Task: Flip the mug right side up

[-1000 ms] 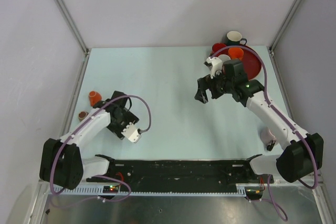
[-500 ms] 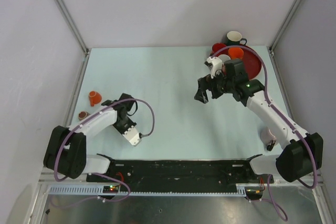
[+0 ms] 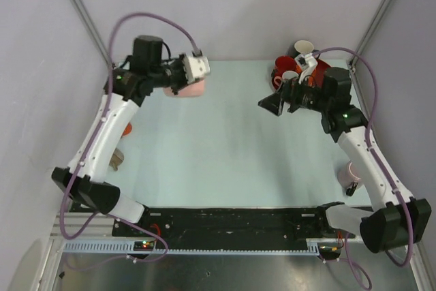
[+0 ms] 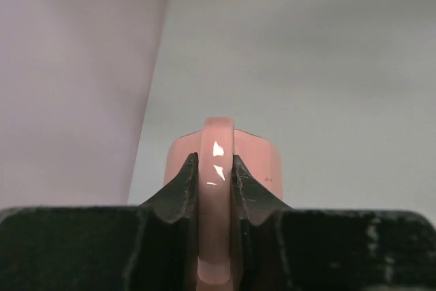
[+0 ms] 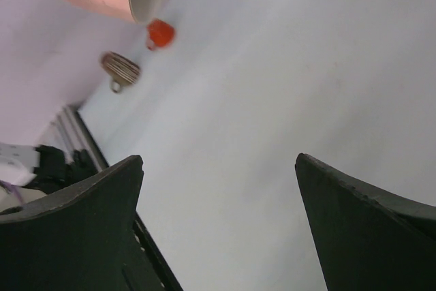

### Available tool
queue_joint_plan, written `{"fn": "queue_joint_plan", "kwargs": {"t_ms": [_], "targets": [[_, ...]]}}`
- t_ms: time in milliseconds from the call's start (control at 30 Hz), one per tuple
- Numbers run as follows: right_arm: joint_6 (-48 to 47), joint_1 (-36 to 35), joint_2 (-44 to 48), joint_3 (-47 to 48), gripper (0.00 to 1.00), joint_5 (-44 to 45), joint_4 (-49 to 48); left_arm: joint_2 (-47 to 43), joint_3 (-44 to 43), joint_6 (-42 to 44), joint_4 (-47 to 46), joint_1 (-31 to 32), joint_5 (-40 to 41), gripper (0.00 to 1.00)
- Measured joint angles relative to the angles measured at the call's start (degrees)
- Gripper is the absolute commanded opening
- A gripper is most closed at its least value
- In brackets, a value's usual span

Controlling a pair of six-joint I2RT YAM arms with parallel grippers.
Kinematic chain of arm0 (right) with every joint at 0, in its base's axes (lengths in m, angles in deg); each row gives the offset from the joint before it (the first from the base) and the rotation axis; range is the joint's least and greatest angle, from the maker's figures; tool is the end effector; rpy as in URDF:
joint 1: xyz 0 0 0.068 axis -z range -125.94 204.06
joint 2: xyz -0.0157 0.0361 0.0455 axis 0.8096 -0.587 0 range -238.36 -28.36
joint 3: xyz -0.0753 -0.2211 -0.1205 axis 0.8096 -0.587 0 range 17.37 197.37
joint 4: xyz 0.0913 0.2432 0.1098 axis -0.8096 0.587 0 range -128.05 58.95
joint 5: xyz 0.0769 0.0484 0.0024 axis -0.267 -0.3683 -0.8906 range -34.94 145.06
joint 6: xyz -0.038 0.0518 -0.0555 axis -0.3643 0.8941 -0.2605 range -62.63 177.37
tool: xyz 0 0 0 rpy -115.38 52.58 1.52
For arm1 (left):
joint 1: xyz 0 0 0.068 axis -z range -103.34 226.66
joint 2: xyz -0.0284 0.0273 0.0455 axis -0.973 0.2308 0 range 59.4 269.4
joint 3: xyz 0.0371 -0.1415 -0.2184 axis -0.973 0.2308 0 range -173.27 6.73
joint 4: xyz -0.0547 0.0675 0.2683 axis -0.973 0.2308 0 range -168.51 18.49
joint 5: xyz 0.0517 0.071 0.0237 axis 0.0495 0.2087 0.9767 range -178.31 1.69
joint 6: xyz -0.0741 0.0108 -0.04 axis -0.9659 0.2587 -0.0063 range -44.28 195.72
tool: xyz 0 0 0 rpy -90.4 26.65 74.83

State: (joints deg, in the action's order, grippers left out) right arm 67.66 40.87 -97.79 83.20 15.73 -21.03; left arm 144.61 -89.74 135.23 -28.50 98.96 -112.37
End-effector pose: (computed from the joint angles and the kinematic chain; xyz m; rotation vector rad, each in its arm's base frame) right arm 0.3049 0.1201 0.3478 -0.5175 1.8862 0.9316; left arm 0.3213 -0.1645 0.3883 1.5884 1.4948 -0.1064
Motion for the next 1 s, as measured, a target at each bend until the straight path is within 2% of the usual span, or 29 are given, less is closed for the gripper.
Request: {"fn": "queue_joint_plan", "kwargs": {"t_ms": [100,200,367,733,833,900,933,1000], "targets": [[4.74,1.33,2.56,-0.02,0.99,-4.57,-6.6,-0.39,-8.94,-15.63,-1.16,0.02,-11.13,0.0],[10.05,3.63,4.09,0.0,0.99,-9.14,-14.21,-0.55,-13.88,-27.98,-1.05,0.63,-21.16,0.0],[14.4,2.54,4.46,0.37,0.99,-11.67,-20.79,0.31,-17.42,-39.28,0.55,2.01,-30.36,0.0],[16.68,-9.7,-1.7,4.85,0.99,-15.17,-29.57,1.05,-23.04,-45.62,0.22,5.31,-38.82,0.0],[16.63,-12.09,-3.91,7.04,0.94,-15.15,-30.77,1.05,-23.37,-46.1,0.22,5.62,-39.58,0.0],[16.15,-14.14,-5.7,9.18,0.76,-15.17,-31.21,1.22,-23.78,-46.51,0.24,5.92,-39.71,0.0],[15.69,-15.28,-6.58,10.21,0.55,-15.21,-31.3,1.4,-24.11,-46.62,0.22,6.08,-39.74,0.0],[14.91,-17.07,-8.09,12.04,0.19,-15.91,-31.17,1.55,-24.37,-46.77,0.07,6.21,-39.74,0.0]]}}
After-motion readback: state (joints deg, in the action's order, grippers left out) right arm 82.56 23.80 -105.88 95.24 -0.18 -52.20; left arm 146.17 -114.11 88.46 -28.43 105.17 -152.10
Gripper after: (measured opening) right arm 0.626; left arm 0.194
